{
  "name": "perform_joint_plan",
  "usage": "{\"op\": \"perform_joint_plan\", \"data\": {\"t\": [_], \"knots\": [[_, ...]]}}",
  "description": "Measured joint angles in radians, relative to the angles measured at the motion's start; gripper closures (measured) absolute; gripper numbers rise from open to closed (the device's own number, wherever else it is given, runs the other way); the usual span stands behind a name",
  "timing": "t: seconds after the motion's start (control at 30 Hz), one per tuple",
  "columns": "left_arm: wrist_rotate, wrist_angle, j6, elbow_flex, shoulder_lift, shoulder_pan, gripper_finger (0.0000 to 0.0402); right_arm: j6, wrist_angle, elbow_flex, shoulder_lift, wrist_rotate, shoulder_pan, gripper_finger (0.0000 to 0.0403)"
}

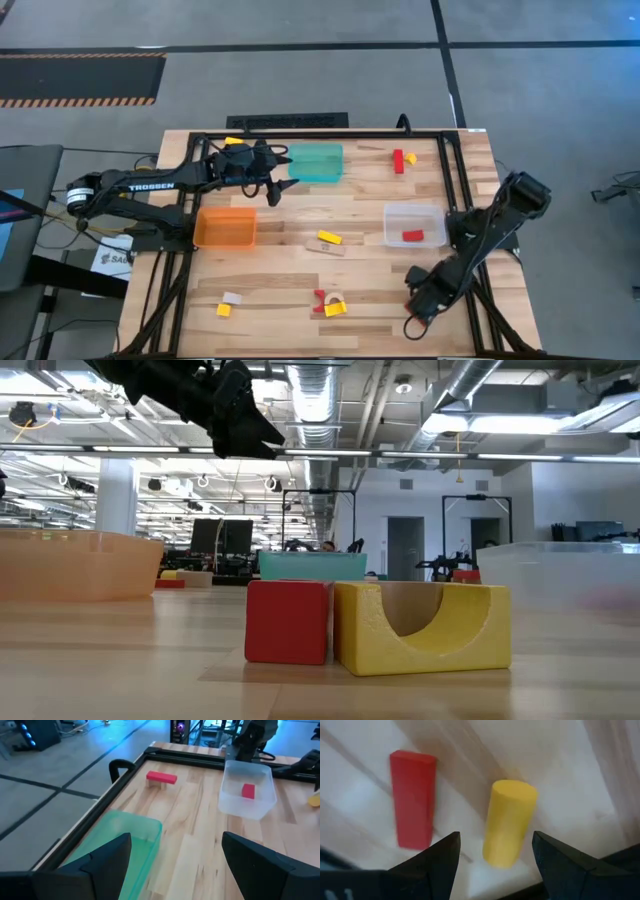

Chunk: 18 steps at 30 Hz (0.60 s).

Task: Sort & place blocks by color
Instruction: Put the yellow block into the orange bin

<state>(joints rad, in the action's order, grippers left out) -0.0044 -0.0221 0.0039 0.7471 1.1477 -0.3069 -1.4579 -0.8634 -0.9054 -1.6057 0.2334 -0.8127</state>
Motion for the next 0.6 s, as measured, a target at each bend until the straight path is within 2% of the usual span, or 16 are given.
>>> {"op": "perform_joint_plan", "data": {"t": [0.23, 0.33, 0.4, 0.53, 0.6], "knots": [[0.027, 0.001, -0.013, 0.0, 0.0, 0.0, 0.01, -0.009, 0.145, 0.073, -0.073, 0.013, 0.0, 0.0131], [0.036, 0.004, -0.043, 0.001, 0.0, 0.0, 0.01, -0.009, 0.142, 0.079, -0.072, 0.002, 0.006, 0.0146], [0.051, 0.004, -0.067, 0.001, 0.0, 0.0, 0.01, -0.002, 0.131, 0.08, -0.052, -0.018, 0.014, 0.0179], [0.068, 0.004, -0.103, 0.001, 0.0, 0.0, 0.01, 0.038, 0.059, 0.087, 0.021, -0.064, 0.044, 0.029], [0.118, -0.01, -0.139, 0.001, 0.0, 0.0, 0.01, 0.076, 0.025, 0.086, 0.08, -0.074, 0.079, 0.0295]]}}
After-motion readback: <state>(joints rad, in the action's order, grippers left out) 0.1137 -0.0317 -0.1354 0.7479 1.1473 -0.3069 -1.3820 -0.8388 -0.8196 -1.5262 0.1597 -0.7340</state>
